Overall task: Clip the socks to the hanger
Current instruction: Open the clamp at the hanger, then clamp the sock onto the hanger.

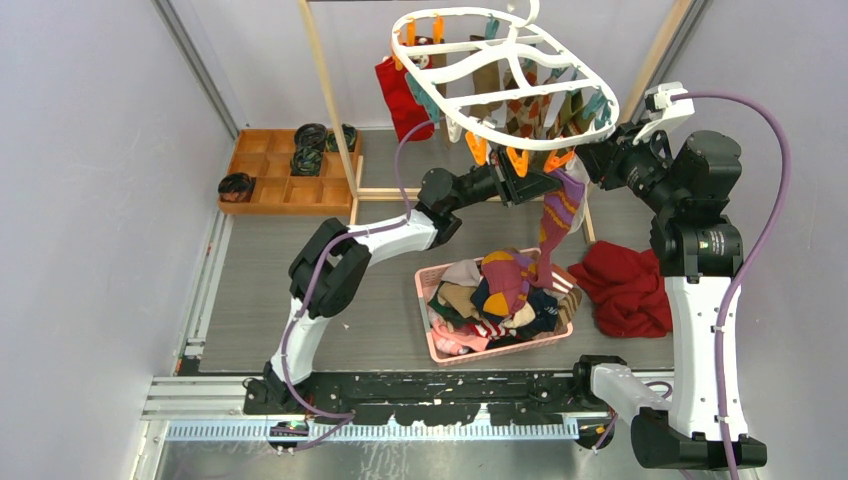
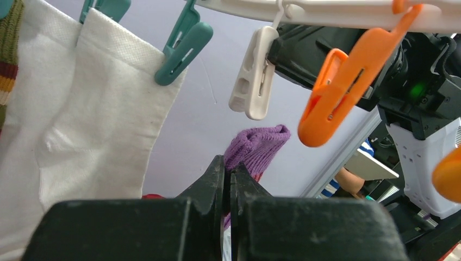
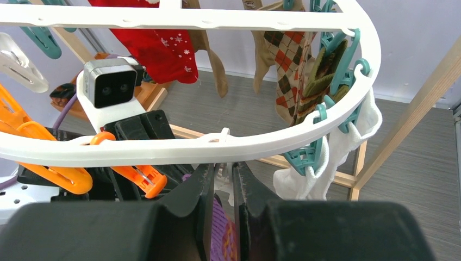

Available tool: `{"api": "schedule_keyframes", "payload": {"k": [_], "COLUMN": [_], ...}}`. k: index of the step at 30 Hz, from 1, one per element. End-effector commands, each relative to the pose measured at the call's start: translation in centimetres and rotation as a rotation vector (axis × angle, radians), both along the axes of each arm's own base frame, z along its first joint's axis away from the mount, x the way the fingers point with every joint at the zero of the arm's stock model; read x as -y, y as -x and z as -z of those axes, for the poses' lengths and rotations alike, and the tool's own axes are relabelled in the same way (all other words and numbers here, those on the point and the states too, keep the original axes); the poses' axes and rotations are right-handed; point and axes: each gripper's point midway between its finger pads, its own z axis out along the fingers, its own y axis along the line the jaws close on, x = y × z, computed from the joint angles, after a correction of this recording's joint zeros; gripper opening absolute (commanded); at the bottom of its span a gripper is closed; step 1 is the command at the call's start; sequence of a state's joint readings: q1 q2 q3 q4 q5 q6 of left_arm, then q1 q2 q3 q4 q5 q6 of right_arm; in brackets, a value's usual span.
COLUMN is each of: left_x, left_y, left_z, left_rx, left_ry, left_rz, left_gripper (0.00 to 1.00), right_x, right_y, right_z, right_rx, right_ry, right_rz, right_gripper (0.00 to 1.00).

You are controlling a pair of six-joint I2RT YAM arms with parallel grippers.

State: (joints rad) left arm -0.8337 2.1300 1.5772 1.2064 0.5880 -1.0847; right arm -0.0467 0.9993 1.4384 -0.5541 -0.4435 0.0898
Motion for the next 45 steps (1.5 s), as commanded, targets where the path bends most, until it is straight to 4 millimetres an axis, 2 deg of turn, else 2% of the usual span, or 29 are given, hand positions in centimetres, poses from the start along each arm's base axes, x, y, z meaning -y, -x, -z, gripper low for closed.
{"api": "schedule_keyframes", "payload": {"k": [1,8,23,38,45], "left_x": [0.0,0.4,0.0,0.5,0.2], "left_y": [-0.8,-1.4,-1.1,-2.8,-2.8], "left_z": [-1.1,-0.6,-2.4,-1.9,-2.7], "left_rx": [-0.007,-0.037,-0.037,-0.104,-0.106], "left_ry": [0.012,-0.028,0.01,-0.042,-0.022], "left_rz": [-0.005,-0.011,0.005,-0.041,-0.034], "left_gripper": [0.0,0.0,0.0,0.0,0.0], "right_x": [-0.5,-0.6,-0.3,-0.4,-0.3], "right_y": [0.6,0.7,0.5,0.7,0.7], "right_z": [-2.0,-2.0,-1.5,-1.3,-1.1], "right_rx": [0.052,0.05,0.044,0.04,0.036], "right_ry": [-0.009,-0.011,0.005,0.008,0.021], "right_rz": [-0.019,-0.026,-0.016,-0.022,-0.018], "right_gripper": [0.14,0.14,0.14,0.14,0.14]}}
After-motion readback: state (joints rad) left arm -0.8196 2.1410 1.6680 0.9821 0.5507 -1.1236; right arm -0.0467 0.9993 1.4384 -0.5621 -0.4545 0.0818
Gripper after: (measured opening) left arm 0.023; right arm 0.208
